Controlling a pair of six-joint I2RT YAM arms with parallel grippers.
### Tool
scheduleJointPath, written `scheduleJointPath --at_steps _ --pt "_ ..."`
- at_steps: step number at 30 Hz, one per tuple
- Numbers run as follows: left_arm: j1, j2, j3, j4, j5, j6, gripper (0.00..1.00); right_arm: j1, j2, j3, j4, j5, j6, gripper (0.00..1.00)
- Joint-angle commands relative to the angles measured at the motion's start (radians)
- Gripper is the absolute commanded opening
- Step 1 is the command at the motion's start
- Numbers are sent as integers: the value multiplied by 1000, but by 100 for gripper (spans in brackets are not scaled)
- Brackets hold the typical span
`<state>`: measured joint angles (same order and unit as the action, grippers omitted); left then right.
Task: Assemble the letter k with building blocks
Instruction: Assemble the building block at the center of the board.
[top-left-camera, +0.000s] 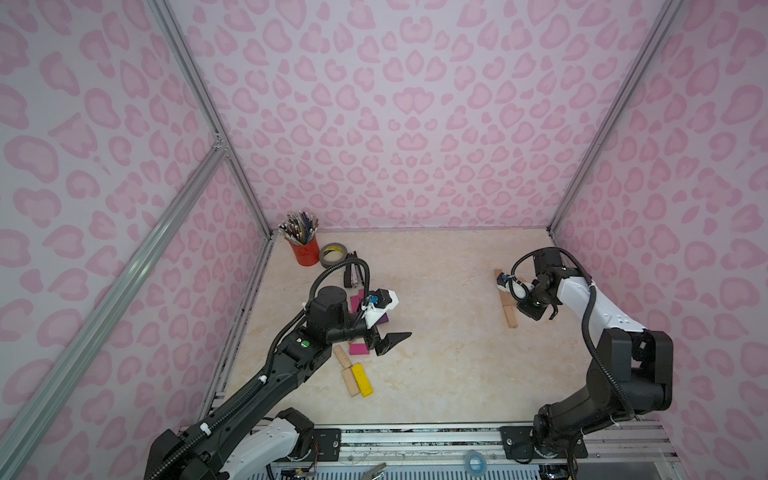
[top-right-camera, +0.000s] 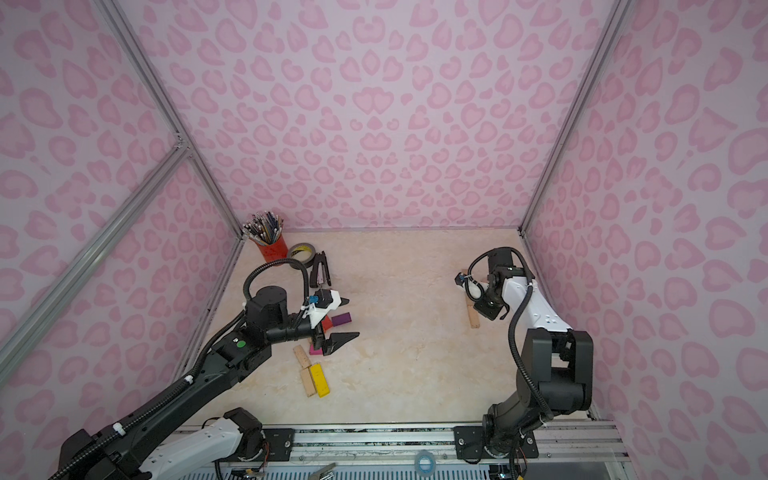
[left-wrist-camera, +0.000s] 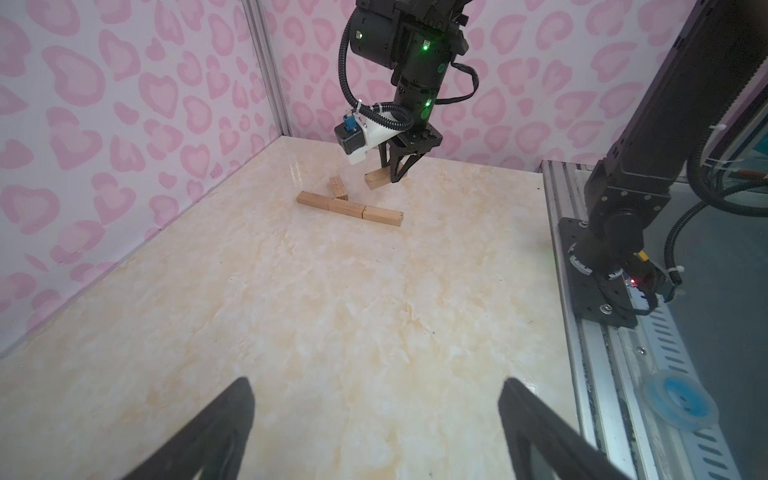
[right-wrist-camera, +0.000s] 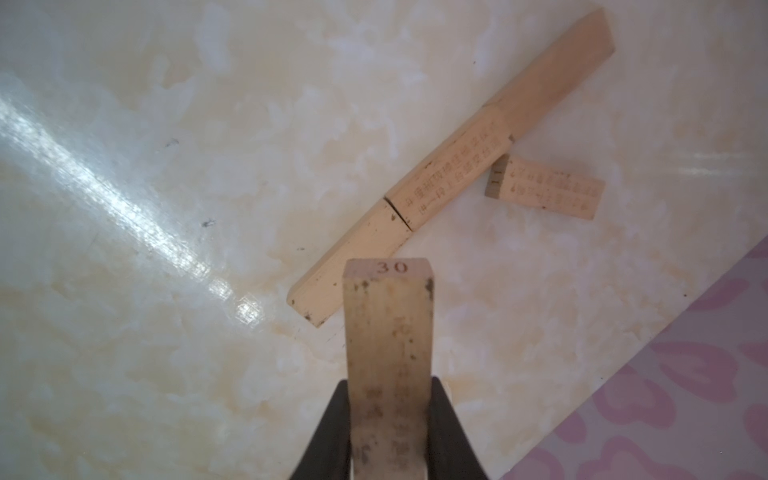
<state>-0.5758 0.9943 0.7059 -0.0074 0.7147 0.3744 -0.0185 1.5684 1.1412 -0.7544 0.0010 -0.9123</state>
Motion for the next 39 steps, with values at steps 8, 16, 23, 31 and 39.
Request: scheduleJointPath --at_steps 8,16,23,31,39 --pt "14 30 0 24 30 -9 94 -70 135 38 -18 -21 -93 18" --pt "32 59 5 29 52 -15 94 -89 224 72 -15 -25 -78 17" --pt "47 67 5 33 54 -21 94 -109 269 87 1 -38 -30 17" --pt "55 76 7 34 54 -25 94 -120 317 114 21 -36 7 17" --pt "67 81 7 40 63 -31 94 -121 328 110 20 -61 -3 32"
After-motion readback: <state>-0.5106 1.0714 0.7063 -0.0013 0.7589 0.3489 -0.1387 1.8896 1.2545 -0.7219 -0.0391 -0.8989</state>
